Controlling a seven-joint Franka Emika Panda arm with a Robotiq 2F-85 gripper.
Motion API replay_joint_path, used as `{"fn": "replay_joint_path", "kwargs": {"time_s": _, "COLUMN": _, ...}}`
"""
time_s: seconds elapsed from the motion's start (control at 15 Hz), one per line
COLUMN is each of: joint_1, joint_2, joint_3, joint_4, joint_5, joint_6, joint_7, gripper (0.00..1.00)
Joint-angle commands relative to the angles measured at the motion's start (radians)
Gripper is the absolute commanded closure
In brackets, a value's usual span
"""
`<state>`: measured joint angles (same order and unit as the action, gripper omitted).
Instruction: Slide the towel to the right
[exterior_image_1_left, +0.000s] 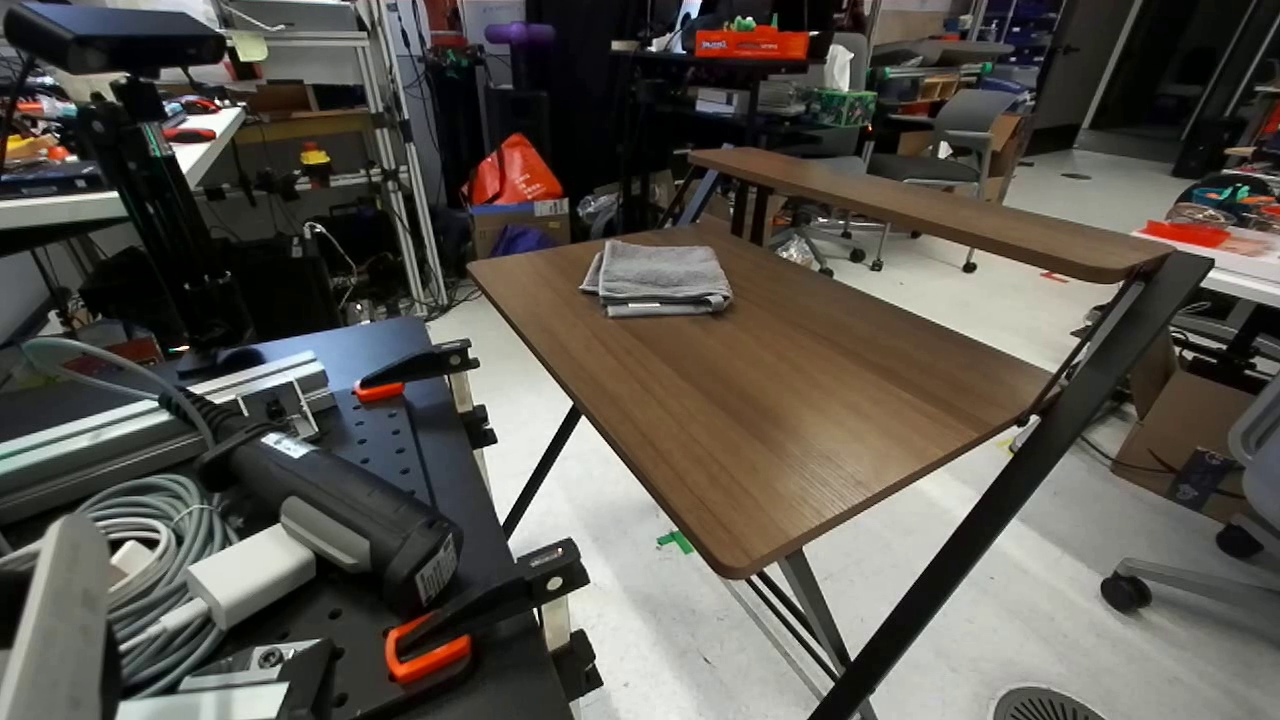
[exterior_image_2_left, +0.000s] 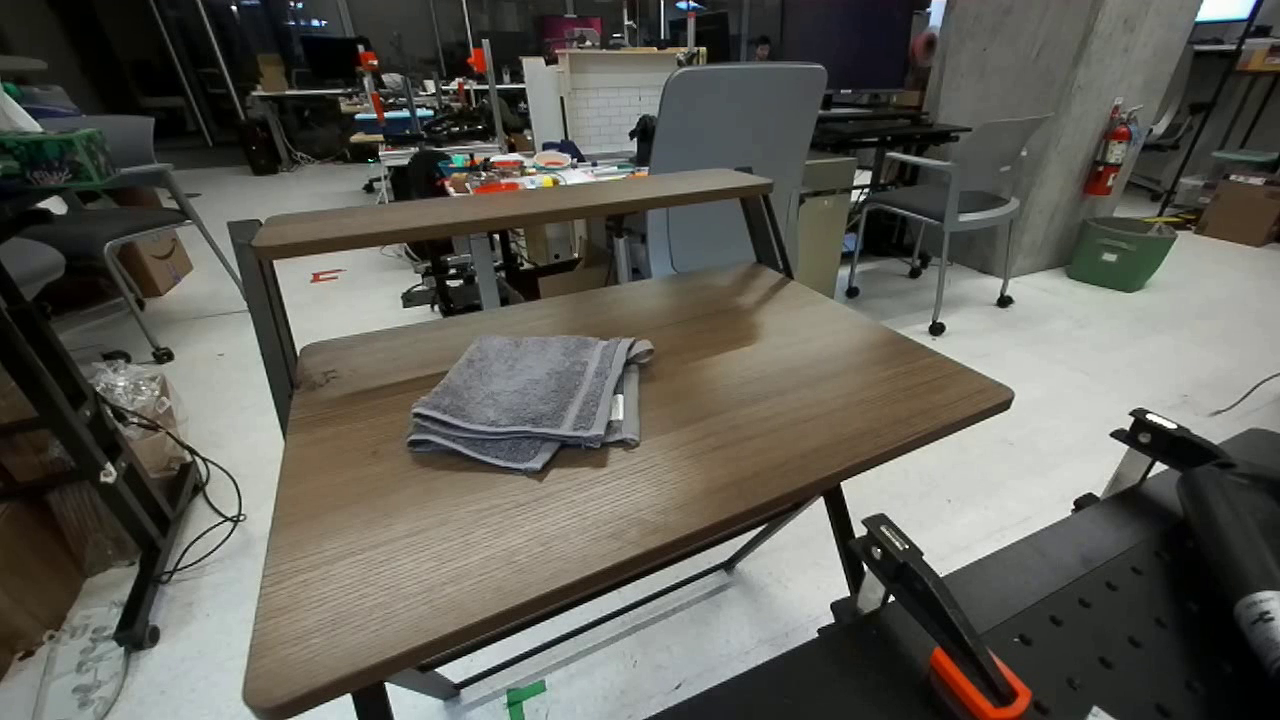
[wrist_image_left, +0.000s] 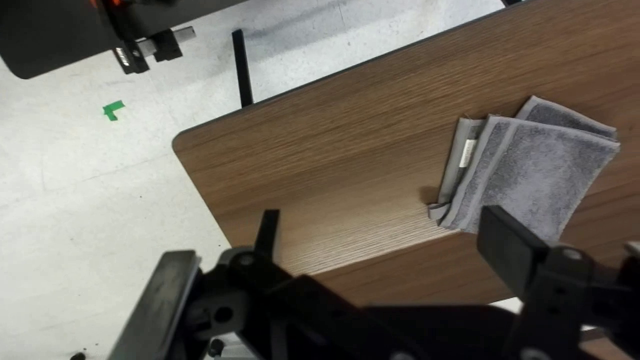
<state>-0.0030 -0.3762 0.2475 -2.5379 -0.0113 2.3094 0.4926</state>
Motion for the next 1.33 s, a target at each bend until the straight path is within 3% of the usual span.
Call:
{"fn": "replay_joint_path", "kwargs": {"time_s": 0.0, "joint_1": 0.015, "joint_2": 0.21, "joint_3": 0.033, "joint_4": 0.054, "joint_5": -0.019, "joint_6": 0.171, "joint_7": 0.084, "gripper": 0.0}}
{"fn": "replay_joint_path", "kwargs": {"time_s": 0.27, "joint_1": 0.058, "joint_2": 0.455, "joint_3": 0.023, "joint_4": 0.136, "joint_5": -0.065, "joint_6": 0.292, "joint_7": 0.151, "gripper": 0.0}}
{"fn": "replay_joint_path", "kwargs": {"time_s": 0.47, "joint_1": 0.125, "joint_2": 0.623, "joint_3": -0.027, "joint_4": 0.237, "joint_5": -0.08, "joint_6": 0.331, "joint_7": 0.184, "gripper": 0.0}}
{"fn": "replay_joint_path", "kwargs": {"time_s": 0.73, "joint_1": 0.222, "joint_2": 0.807, "joint_3": -0.097, "joint_4": 0.412, "joint_5": -0.038, "joint_6": 0.325, "joint_7": 0.197, "gripper": 0.0}}
{"fn": "replay_joint_path", "kwargs": {"time_s": 1.27, "joint_1": 0.338, "joint_2": 1.052, "joint_3": -0.179, "joint_4": 0.714, "joint_5": 0.033, "joint_6": 0.299, "joint_7": 0.209, "gripper": 0.0}}
